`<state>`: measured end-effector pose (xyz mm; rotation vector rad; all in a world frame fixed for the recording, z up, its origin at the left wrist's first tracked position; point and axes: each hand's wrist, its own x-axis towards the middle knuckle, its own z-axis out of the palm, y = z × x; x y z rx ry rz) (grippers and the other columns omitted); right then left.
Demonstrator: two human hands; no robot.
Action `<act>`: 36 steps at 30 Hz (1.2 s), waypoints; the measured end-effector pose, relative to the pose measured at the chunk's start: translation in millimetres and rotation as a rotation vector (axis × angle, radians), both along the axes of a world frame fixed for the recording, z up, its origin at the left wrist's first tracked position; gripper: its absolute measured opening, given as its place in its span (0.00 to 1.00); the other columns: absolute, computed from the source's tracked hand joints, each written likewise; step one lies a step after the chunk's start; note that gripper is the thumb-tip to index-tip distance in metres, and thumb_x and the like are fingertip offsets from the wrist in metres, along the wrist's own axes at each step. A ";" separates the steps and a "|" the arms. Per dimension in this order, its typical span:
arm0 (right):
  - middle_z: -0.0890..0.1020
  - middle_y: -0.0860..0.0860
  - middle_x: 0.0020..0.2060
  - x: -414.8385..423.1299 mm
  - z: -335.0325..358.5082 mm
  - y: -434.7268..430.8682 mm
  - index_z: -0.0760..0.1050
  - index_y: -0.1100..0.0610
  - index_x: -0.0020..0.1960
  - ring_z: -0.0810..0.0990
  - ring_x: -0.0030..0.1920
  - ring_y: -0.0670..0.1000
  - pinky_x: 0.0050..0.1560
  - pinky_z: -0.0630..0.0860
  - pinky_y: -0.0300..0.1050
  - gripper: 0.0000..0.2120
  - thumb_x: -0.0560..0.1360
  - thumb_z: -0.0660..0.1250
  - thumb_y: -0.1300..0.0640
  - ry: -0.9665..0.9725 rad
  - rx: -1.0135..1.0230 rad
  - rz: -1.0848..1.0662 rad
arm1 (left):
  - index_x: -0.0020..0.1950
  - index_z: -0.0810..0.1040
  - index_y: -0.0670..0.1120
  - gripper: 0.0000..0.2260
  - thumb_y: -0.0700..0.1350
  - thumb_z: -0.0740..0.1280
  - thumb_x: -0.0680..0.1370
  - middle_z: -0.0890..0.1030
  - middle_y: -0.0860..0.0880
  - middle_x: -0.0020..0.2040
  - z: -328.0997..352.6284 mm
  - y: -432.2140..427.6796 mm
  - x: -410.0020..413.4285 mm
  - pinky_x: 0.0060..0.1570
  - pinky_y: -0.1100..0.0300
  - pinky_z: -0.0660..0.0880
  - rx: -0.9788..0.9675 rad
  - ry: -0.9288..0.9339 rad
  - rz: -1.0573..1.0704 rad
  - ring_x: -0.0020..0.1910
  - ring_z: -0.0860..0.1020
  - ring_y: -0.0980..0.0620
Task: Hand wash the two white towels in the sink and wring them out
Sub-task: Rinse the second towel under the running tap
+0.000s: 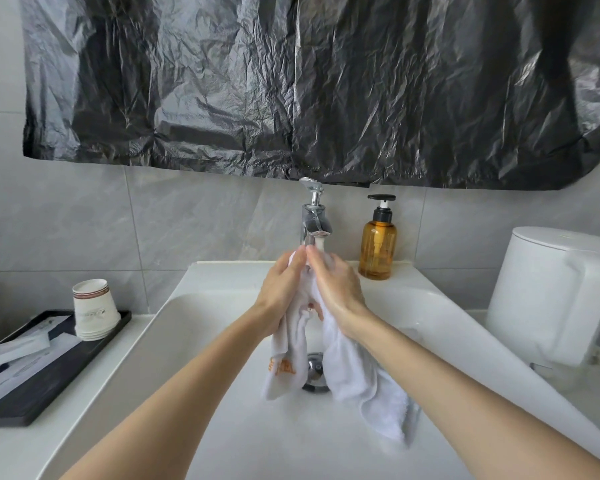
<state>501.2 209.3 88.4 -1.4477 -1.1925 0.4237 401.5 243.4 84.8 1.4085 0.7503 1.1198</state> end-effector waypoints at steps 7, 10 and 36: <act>0.82 0.56 0.41 -5.8 4.0 -7.7 0.78 0.60 0.47 0.79 0.45 0.54 0.44 0.71 0.46 0.28 0.83 0.47 0.43 -0.256 0.146 -0.084 | 0.45 0.73 0.47 0.19 0.64 0.66 0.75 0.80 0.46 0.34 2.0 -2.7 3.4 0.32 0.54 0.75 0.033 0.107 0.188 0.27 0.76 0.49; 0.79 0.51 0.41 -0.8 0.7 -10.5 0.74 0.56 0.51 0.78 0.45 0.51 0.41 0.70 0.44 0.22 0.83 0.48 0.42 -0.308 0.157 0.022 | 0.39 0.70 0.50 0.18 0.62 0.69 0.71 0.78 0.51 0.32 5.6 2.7 -0.9 0.43 0.47 0.78 0.081 0.111 0.265 0.34 0.78 0.49; 0.77 0.55 0.61 19.2 2.7 -3.8 0.65 0.64 0.66 0.81 0.47 0.45 0.55 0.75 0.40 0.21 0.78 0.67 0.55 0.189 -0.226 0.480 | 0.59 0.78 0.52 0.15 0.57 0.62 0.78 0.80 0.44 0.60 16.8 36.4 -55.5 0.54 0.54 0.70 0.151 0.809 0.533 0.60 0.76 0.39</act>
